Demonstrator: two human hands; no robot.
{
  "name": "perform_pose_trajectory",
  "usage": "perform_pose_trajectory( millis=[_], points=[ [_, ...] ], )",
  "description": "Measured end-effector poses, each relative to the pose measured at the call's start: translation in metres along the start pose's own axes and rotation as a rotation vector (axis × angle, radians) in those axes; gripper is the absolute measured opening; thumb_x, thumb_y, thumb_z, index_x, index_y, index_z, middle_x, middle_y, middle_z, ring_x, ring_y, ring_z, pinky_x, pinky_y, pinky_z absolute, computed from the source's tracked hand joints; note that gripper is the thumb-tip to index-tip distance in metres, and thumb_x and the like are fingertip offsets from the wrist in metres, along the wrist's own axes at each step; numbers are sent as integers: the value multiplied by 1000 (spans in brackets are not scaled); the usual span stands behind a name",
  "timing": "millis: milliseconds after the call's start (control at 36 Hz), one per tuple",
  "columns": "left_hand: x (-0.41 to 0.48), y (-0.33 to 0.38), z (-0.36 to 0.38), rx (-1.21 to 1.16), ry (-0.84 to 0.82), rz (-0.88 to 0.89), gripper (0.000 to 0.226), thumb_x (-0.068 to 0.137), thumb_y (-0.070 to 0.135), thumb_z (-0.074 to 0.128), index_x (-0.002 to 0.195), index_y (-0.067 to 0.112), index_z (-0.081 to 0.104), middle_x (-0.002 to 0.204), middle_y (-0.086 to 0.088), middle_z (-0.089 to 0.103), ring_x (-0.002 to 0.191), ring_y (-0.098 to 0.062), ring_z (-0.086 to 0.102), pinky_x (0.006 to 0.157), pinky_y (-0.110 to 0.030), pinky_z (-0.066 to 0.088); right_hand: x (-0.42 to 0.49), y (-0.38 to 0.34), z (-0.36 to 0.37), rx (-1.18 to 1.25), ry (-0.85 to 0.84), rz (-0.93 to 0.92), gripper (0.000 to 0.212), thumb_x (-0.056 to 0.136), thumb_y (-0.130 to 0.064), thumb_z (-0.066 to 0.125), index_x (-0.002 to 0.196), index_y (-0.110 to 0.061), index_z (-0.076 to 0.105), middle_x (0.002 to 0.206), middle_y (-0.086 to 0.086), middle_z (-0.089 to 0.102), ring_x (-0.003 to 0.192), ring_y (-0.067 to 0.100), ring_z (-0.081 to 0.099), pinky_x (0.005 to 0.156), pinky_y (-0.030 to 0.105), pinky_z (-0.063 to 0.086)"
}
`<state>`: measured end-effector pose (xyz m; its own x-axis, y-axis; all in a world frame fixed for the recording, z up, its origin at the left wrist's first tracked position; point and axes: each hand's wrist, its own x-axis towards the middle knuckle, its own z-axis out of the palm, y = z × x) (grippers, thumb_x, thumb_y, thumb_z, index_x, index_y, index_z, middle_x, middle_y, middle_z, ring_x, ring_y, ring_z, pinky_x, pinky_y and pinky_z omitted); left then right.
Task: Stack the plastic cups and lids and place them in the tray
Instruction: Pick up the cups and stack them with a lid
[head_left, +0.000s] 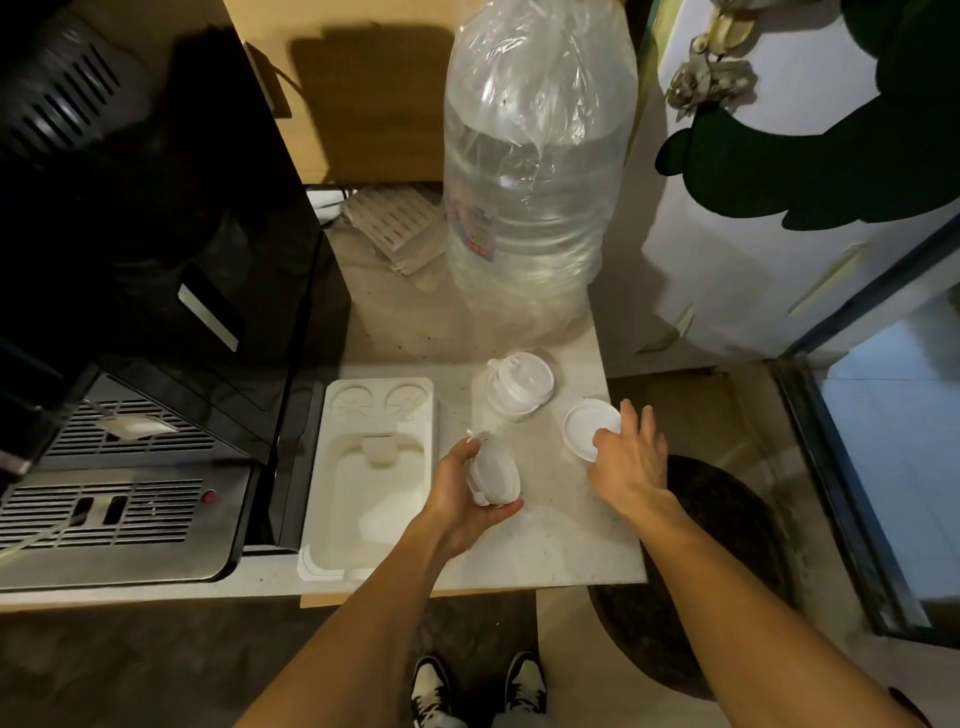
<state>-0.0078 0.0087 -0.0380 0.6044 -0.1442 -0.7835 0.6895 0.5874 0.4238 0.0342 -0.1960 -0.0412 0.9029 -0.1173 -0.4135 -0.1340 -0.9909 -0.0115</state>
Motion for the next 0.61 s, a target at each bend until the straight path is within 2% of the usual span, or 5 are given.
perform_pose_trajectory(
  millis=[139,222,278,389,611],
  points=[
    [-1,1,0,-14,0,-17,44,95,32,57,136,22,45,134,-18,49,122,-42,52,98,-60,51,-2,-6,2,-3,125,-32,30,94,-29,56,122,-20,63,162,13,17,151,35,3,120,51,9],
    [-3,2,4,11,-18,10,36,96,31,54,131,21,49,126,-17,52,118,-39,54,101,-59,49,-8,-21,2,274,253,-128,28,94,-32,55,110,-14,70,143,10,47,137,30,38,107,42,38],
    [-4,2,7,34,-40,26,26,97,31,51,121,21,54,124,-17,54,113,-37,55,102,-58,49,-13,-35,-4,576,127,-153,35,93,-38,58,118,-14,66,133,5,56,123,25,53,95,36,47],
    [-5,0,12,69,-81,23,40,98,39,43,127,16,58,129,-20,61,115,-35,60,97,-52,53,-23,-58,-9,909,-273,-148,70,86,-56,65,145,-25,44,144,-1,49,128,19,49,93,29,43],
    [-7,5,15,83,-76,-30,45,102,39,33,117,12,66,121,-19,69,119,-34,62,110,-53,44,-20,-64,3,1004,-351,-156,88,73,-52,79,149,-32,38,141,-6,52,121,12,48,91,27,43]
  ],
)
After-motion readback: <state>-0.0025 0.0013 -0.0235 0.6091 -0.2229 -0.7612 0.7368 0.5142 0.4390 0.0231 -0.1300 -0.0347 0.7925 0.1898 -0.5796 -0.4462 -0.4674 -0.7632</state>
